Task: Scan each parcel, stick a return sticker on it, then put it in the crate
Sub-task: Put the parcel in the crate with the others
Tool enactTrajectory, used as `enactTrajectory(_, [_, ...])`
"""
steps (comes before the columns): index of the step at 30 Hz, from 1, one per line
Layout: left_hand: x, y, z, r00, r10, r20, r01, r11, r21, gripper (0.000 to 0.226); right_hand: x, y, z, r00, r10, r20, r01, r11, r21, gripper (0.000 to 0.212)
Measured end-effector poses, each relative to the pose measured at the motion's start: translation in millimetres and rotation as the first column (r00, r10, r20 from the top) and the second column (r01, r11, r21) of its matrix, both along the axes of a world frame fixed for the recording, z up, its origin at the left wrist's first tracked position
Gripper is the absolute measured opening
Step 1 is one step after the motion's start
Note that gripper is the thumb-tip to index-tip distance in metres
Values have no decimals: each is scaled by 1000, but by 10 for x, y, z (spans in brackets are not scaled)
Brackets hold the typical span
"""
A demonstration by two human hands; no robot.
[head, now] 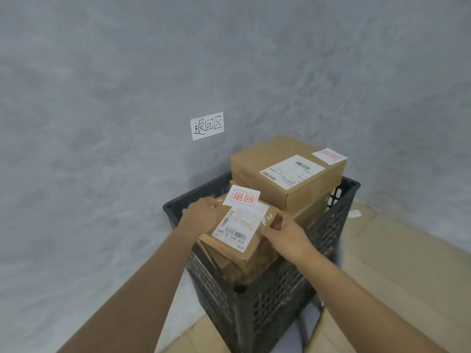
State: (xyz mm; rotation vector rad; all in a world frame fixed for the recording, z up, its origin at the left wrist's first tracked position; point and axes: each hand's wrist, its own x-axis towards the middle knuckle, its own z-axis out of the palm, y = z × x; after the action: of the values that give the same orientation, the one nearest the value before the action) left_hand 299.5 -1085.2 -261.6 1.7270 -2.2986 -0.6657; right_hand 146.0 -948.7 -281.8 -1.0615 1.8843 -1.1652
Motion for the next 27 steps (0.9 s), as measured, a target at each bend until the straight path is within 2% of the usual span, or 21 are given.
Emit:
enactTrajectory(8, [27,-504,-218,973,-230,3,228,966,121,39,235,-170,-117,981,-191,-36,194,968,158,64])
enactTrajectory(11, [29,-572,-177,954,-300,14,294,944,152,38,307,-145,-110,969,-234,-81,245,954,175,65])
enactTrajectory(14, [-1,-572,-44,926,-377,26,374,924,81,32,312,-71,-75,956,-265,-129,281,950,135,58])
enactTrajectory(18, [-203,-311,235,902,-430,-45,421,896,-139,32,213,209,10,925,-300,-232,328,940,92,52])
enactTrajectory(21, [-506,119,409,830,-548,-103,521,828,-209,23,88,563,109,890,-335,-308,376,923,82,57])
enactTrajectory(24, [-854,692,475,710,-689,-146,654,722,-224,22,-105,1107,184,832,-403,-382,467,880,90,58])
enactTrajectory(27, [-1204,1324,448,585,-803,-112,774,594,-220,23,-313,1844,222,761,-474,-442,559,825,79,54])
